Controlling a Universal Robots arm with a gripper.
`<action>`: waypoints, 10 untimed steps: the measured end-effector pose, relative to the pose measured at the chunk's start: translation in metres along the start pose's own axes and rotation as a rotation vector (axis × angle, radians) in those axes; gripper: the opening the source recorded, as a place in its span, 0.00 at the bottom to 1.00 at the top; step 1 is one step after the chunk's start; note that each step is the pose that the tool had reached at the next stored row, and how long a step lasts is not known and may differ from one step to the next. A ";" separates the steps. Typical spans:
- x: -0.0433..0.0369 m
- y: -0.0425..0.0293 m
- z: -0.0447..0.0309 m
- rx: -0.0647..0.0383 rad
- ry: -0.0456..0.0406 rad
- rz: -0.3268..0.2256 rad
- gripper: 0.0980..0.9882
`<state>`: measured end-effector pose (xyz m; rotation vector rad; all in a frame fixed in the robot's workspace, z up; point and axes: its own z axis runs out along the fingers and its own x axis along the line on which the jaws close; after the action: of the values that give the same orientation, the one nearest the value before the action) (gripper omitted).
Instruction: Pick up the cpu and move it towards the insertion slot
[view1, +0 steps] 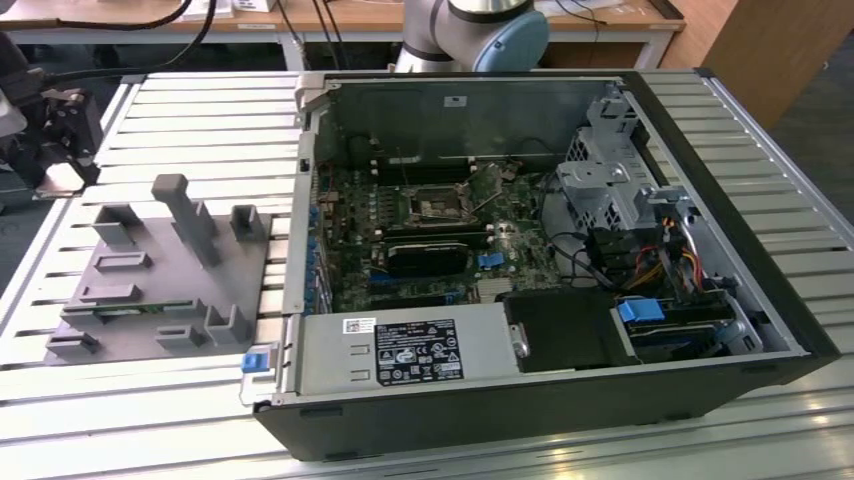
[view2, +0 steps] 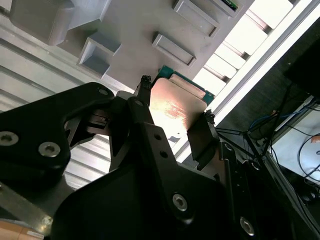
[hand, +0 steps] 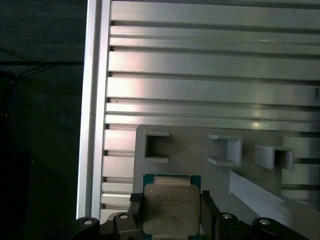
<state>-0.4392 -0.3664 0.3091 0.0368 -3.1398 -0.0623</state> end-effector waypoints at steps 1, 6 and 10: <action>0.0000 0.0002 -0.0008 0.000 0.0000 0.000 0.50; 0.0000 0.0010 -0.0064 0.000 -0.0001 0.000 0.50; 0.0000 0.0015 -0.0127 0.000 -0.0001 0.000 0.50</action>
<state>-0.4392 -0.3654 0.3218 0.0369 -3.1398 -0.0623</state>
